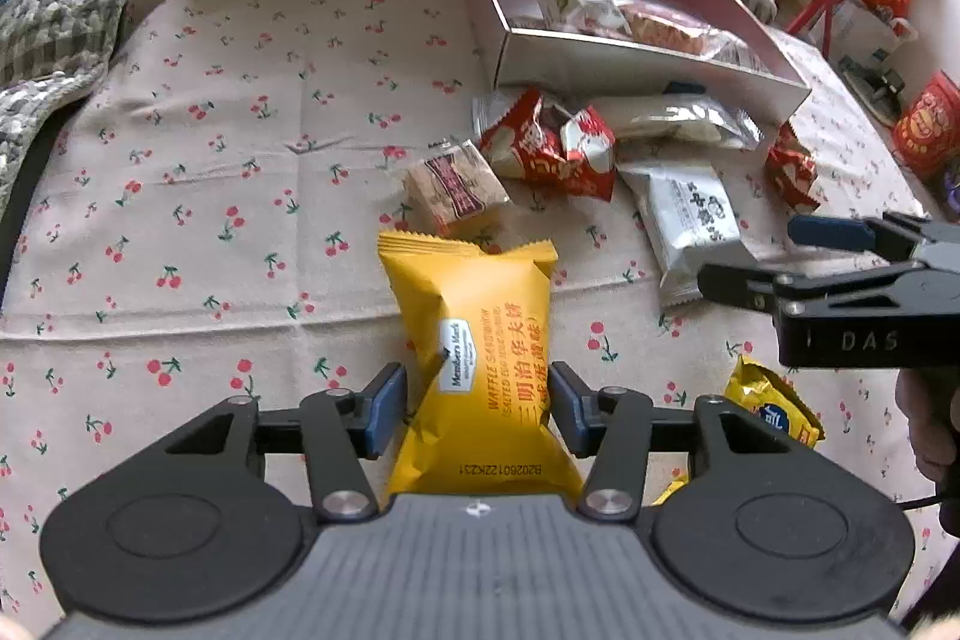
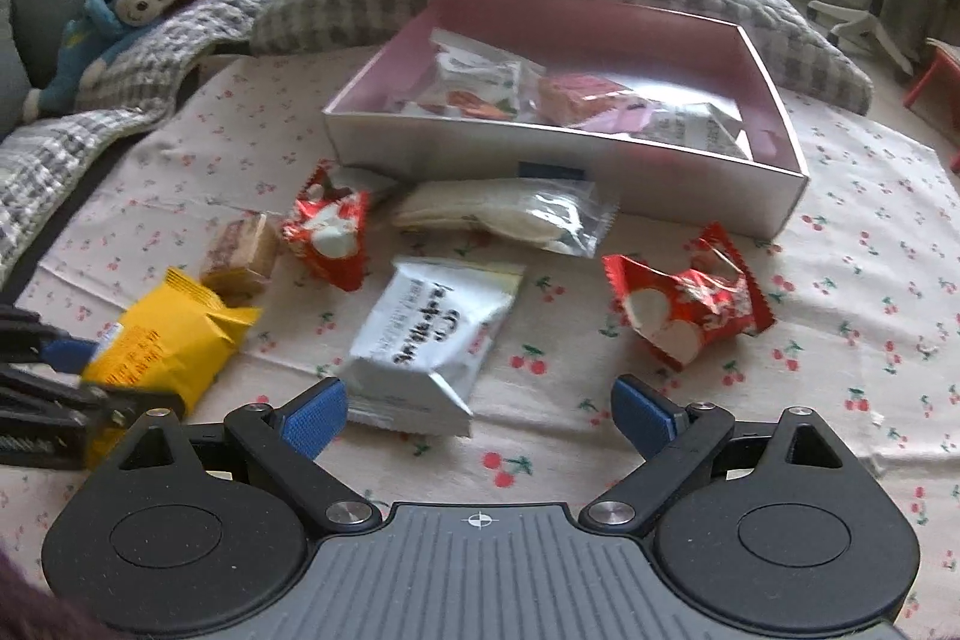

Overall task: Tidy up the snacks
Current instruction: 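Grasp the white printed packet with the right gripper while the left holds the wafer bag, then carry both held snacks into the pink box and open both grippers, then move both tools back toward the remaining snacks on the sheet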

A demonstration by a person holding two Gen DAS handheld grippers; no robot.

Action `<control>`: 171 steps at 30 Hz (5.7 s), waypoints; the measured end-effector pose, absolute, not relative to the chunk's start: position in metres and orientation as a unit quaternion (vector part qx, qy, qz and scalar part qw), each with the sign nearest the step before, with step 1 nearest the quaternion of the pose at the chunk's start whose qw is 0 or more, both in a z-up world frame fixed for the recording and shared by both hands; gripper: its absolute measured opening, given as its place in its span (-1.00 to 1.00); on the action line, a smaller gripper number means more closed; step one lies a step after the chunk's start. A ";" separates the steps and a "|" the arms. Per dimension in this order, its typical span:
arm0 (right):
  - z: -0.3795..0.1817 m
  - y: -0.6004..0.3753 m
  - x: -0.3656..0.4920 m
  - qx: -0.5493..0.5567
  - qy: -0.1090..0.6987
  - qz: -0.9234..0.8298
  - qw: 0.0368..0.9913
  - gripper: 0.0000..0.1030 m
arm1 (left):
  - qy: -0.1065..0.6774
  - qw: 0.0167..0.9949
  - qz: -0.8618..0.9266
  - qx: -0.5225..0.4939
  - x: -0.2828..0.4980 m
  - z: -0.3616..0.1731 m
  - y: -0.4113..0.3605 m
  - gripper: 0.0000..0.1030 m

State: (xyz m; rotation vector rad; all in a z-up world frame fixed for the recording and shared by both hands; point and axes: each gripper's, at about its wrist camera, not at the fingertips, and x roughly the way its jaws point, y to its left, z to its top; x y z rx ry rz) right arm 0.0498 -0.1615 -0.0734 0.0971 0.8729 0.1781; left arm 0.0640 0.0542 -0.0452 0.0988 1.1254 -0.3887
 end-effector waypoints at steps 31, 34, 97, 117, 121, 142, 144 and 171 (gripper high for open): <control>-0.067 -0.142 0.055 0.014 0.397 0.114 0.911 -0.10 | 0.531 0.830 -0.168 0.016 0.063 -0.033 0.060 -0.30; -0.061 -0.148 0.053 0.032 0.401 0.117 0.908 -0.10 | 0.522 0.836 -0.168 0.007 0.063 -0.026 0.061 -0.30; -0.056 -0.290 0.173 0.250 0.344 0.014 0.905 -0.09 | 0.456 0.866 -0.207 0.008 0.241 -0.014 -0.073 -0.30; -0.039 -0.298 0.159 0.270 0.341 -0.004 0.901 0.41 | 0.426 0.882 -0.204 0.002 0.225 -0.001 -0.067 0.56; -0.026 -0.293 0.148 0.253 0.339 -0.003 0.906 0.51 | 0.423 0.883 -0.204 0.002 0.210 0.005 -0.061 0.66; 0.003 -0.277 0.075 0.205 0.380 -0.005 0.902 0.68 | 0.449 0.873 -0.185 0.047 0.124 0.012 -0.030 0.93; 0.003 -0.275 0.067 0.201 0.384 -0.004 0.901 0.71 | 0.451 0.872 -0.183 0.049 0.117 0.015 -0.029 0.95; -0.042 -0.247 0.026 0.097 0.402 -0.001 0.910 0.84 | 0.433 0.888 -0.155 0.024 0.075 -0.023 0.009 0.99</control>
